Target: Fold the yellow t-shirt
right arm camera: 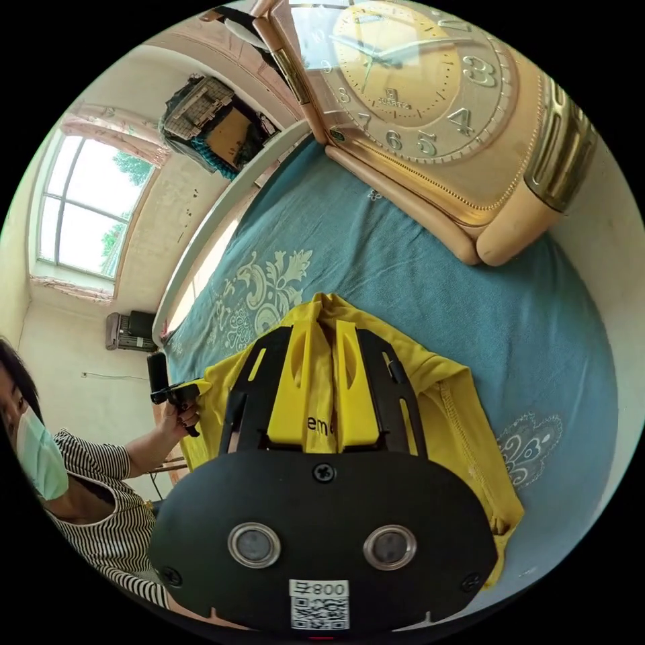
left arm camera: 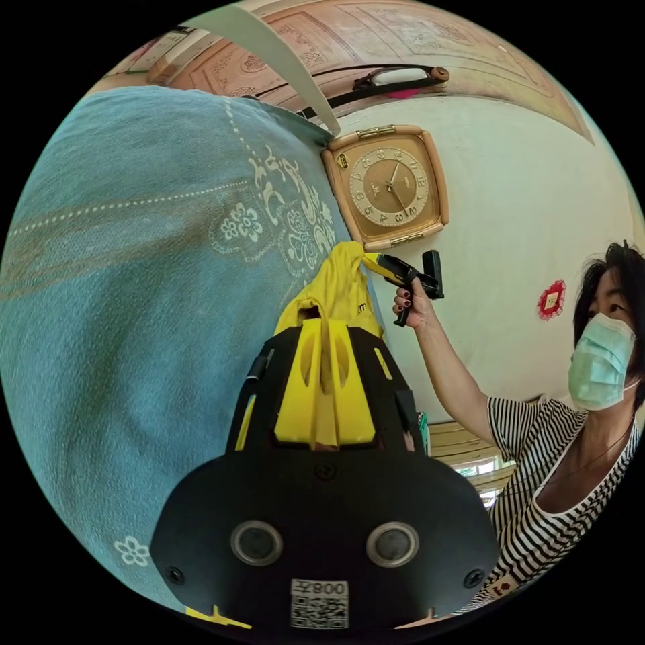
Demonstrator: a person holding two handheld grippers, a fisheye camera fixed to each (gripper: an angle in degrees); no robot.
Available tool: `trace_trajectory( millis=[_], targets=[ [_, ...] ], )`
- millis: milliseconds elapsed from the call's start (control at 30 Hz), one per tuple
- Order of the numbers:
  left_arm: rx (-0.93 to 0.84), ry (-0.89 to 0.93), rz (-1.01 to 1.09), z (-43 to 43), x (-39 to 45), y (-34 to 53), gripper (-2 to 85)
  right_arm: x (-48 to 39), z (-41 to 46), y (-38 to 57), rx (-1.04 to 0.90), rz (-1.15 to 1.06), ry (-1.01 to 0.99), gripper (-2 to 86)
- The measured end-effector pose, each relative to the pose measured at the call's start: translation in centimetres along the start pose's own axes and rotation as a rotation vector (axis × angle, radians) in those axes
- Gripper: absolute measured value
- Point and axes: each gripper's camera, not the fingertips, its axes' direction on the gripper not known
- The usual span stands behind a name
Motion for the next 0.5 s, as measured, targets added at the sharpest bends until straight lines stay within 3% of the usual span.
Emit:
trace_trajectory(
  millis=[167, 500],
  targets=[
    [-0.01, 0.003, 0.033, 0.5, 0.3, -0.3, 1.8, 0.9, 0.6, 1.5, 0.046, 0.044, -0.113, 7.9],
    [-0.015, -0.043, 0.072, 1.4, 1.3, -0.3, 1.2, -3.0, 2.6, 0.8, -0.016, -0.07, 0.013, 0.6]
  ],
)
